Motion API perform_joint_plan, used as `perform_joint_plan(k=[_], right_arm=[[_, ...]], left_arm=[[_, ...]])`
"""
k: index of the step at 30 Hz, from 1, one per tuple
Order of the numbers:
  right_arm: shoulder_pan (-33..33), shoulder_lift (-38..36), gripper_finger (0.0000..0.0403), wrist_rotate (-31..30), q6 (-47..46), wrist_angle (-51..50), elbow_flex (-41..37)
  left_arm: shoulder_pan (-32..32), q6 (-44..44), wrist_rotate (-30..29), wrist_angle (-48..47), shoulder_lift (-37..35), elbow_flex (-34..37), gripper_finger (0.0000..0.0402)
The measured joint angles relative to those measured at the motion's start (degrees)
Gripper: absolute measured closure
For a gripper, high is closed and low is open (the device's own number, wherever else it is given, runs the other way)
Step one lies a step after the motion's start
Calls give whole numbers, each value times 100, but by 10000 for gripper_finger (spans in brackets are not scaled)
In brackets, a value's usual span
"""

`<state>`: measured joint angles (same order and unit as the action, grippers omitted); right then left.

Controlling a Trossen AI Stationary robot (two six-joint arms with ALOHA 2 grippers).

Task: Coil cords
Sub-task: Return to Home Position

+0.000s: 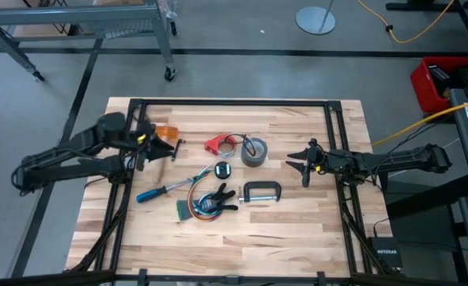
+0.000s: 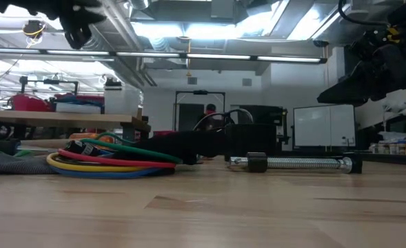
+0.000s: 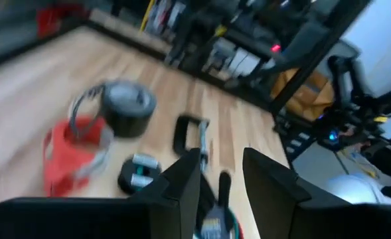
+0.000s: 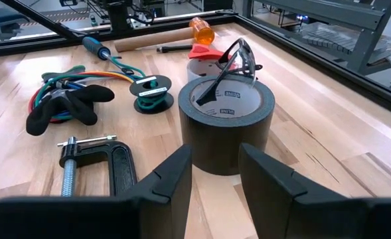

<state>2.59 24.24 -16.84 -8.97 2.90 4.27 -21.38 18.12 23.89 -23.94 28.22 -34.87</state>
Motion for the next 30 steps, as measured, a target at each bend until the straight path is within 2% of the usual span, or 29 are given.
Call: perform_joint_plan(k=[6, 16, 23, 30], right_arm=[[0, -1, 274, 2, -48, 0, 0], [0, 1, 274, 2, -129, 0, 0], [0, 1, 274, 0, -129, 0, 0], [0, 1, 274, 0, -127, 0, 0]], left_arm=[[381, -146, -29, 837, -734, 641, 295], [774, -65, -40, 2354, -1627, 2109, 295], [905, -60, -40, 3195, -1973, 2829, 295], [1058, -76, -74, 4131, -2023, 3415, 295]])
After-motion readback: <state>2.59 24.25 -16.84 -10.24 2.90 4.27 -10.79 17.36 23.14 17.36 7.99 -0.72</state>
